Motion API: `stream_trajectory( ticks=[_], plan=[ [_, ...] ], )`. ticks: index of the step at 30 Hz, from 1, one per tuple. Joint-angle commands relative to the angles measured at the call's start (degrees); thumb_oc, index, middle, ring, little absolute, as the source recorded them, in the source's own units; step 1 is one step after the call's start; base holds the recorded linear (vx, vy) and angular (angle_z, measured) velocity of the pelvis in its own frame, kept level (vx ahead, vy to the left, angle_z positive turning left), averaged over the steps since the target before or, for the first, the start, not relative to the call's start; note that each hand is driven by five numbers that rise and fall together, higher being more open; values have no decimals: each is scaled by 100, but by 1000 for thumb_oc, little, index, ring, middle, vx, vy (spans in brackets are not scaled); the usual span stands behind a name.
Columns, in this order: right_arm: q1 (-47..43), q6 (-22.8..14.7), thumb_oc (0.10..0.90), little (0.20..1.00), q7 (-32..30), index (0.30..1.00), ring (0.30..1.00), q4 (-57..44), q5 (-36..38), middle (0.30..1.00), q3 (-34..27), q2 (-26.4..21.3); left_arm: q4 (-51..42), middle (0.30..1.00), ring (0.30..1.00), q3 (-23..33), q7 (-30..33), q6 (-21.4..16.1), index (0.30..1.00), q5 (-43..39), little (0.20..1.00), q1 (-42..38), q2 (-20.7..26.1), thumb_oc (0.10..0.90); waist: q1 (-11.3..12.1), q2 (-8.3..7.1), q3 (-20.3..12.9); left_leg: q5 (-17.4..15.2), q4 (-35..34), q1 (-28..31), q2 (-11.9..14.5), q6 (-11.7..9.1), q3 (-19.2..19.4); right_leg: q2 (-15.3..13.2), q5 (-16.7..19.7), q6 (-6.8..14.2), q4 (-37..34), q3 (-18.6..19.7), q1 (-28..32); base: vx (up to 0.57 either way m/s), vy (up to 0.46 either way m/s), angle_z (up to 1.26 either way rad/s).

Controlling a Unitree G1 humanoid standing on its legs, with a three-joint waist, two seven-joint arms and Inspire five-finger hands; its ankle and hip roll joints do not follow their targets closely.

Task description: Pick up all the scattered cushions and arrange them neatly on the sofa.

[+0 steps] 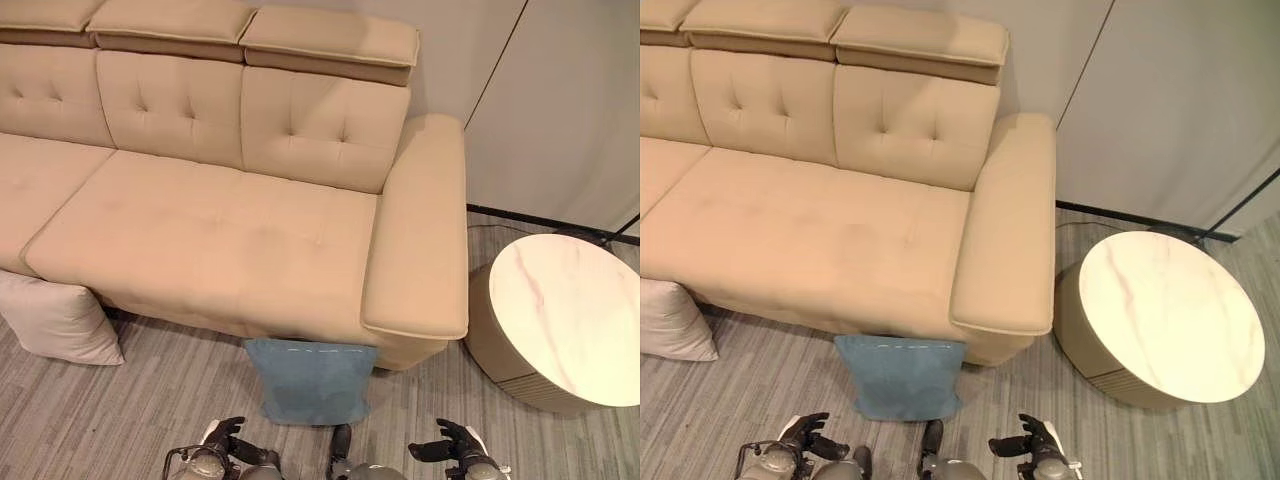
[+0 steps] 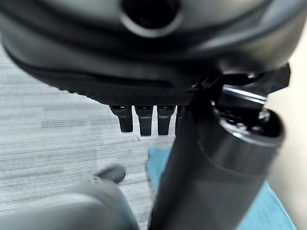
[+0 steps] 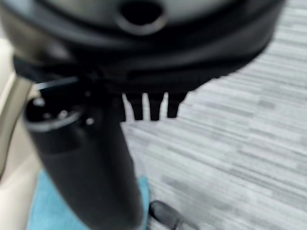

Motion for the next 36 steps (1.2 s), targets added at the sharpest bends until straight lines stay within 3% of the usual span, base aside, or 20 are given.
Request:
stream_trajectory(
  ticks=[1, 9, 13, 17, 19, 20, 25, 36],
  plan=[
    [250, -67, 800, 900, -125, 900, 900, 40, 1, 900, -25, -190, 183, 900, 900, -42, 57, -80, 900, 147, 900, 125, -20, 800, 15, 85, -218, 143, 16, 121, -343, 263, -56, -308, -682, 825, 592, 519, 177, 71, 118, -12],
    [134, -126, 800, 900, -168, 900, 900, -172, 65, 900, -16, -116, 100, 900, 900, 248, 211, -151, 900, -133, 900, 89, 171, 800, 136, 71, -139, 133, -110, 95, -474, 386, -54, -447, -651, 960, 868, 563, -91, -11, 97, -8],
    [-266, -297, 800, 900, -330, 900, 900, -538, 437, 900, -81, -168, -279, 900, 900, 470, 516, -437, 900, -903, 900, -233, 323, 800, 171, 54, 261, 147, 261, -685, -526, 396, -98, -580, -578, 963, 1289, 544, -886, -220, 11, 11],
    [-779, -486, 800, 900, -706, 900, 900, -1199, 693, 900, -65, -364, -1018, 900, 900, 476, 779, -834, 900, -1809, 900, -592, 411, 800, 208, 141, 599, 238, 802, -1980, -567, 367, -74, -760, -487, 874, 1762, 523, -2171, -301, 29, 7],
    [-855, -542, 800, 900, -787, 900, 900, -1359, 739, 900, -120, -382, -1177, 900, 900, 450, 820, -874, 900, -1870, 900, -631, 431, 800, 192, 165, 607, 254, 852, -2184, -577, 366, -81, -773, -483, 860, 1799, 531, -2362, -91, 25, 7],
    [-965, -590, 800, 900, -947, 900, 900, -1472, 821, 900, -190, -429, -1295, 900, 900, 396, 883, -953, 900, -1977, 900, -740, 446, 800, 198, 233, 672, 86, 1035, -2421, -532, 319, -113, -753, -621, 890, 1967, 562, -2609, -72, 24, 3],
    [-1688, -865, 800, 900, -1405, 900, 900, -1685, 1069, 900, -274, -532, -1639, 900, 900, 294, 1097, -1134, 900, -2239, 900, -1311, 569, 800, 127, 321, 710, 102, 1643, -3844, -442, 308, -169, -804, -535, 858, 2295, 564, -3917, -163, -10, 0],
    [-2343, -1153, 800, 900, -1876, 900, 900, -1951, 1150, 900, -256, -475, -1687, 900, 900, 171, 1458, -1260, 900, -2332, 900, -2121, 592, 800, -9, 308, 597, 239, 1779, -5085, -397, 301, -303, -858, -438, 866, 2523, 645, -5190, -41, -12, 0]
  ],
)
